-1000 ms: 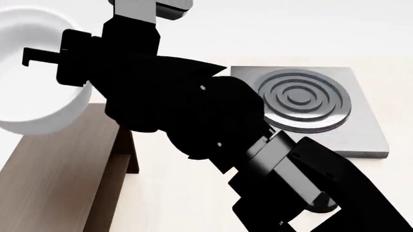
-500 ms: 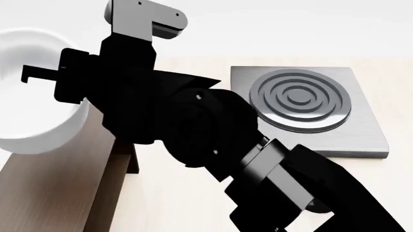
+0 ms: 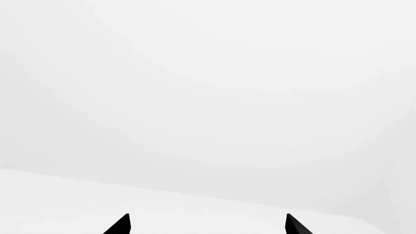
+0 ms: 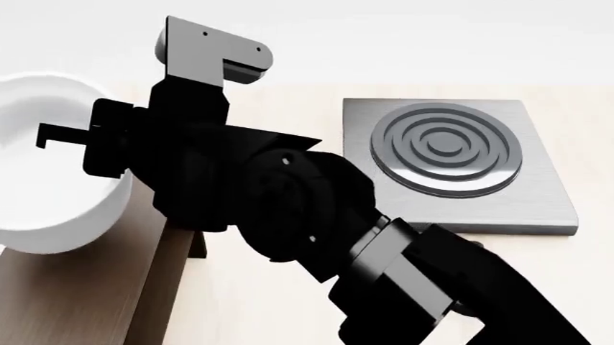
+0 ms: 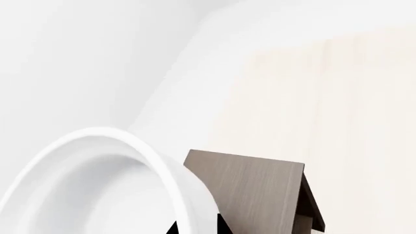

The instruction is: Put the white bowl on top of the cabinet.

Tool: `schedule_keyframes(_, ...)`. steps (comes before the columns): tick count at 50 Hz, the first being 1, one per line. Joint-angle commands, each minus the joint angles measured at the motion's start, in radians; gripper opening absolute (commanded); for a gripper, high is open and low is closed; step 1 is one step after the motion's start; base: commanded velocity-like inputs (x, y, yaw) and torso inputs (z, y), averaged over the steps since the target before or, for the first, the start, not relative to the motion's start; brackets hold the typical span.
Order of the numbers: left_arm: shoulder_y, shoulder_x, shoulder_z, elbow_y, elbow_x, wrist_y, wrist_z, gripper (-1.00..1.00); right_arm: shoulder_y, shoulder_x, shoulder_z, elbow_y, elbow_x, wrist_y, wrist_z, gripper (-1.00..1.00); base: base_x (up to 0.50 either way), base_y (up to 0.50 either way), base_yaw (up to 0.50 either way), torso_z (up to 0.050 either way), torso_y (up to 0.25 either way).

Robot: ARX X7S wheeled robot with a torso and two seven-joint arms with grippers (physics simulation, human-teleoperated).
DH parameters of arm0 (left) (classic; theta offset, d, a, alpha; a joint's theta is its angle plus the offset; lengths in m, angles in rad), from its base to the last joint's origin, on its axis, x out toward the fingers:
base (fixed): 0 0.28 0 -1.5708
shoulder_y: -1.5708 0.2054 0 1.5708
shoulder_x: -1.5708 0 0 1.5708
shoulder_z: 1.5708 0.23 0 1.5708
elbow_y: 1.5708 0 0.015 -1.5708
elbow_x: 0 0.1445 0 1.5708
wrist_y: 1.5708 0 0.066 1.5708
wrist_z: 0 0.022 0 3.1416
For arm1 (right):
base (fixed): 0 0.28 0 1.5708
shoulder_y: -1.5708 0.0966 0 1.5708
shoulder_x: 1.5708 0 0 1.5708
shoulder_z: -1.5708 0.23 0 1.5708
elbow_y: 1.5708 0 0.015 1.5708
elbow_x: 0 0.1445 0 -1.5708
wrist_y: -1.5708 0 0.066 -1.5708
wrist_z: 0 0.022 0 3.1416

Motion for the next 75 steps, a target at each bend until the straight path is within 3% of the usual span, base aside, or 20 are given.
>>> schedule_keyframes(1,-0.018,0.020,0.024,-0.045,0.035,-0.013,0.039,1.00,0.011,-0.014,0.028,-0.008,-0.024,-0.016,-0.034,-1.00,0.00,0.00,0.00,0.000,0.000)
schedule_keyframes(20,-0.019,0.018,0.027,-0.043,0.036,-0.018,0.037,1.00,-0.006,0.035,0.034,-0.111,0.002,-0.046,0.022,-1.00,0.00,0.00,0.00,0.001,0.001)
schedule_keyframes(75,-0.022,0.016,0.030,-0.042,0.039,-0.022,0.033,1.00,-0.023,0.064,0.005,-0.107,0.004,-0.063,0.049,-1.00,0.00,0.00,0.00,0.000,0.001)
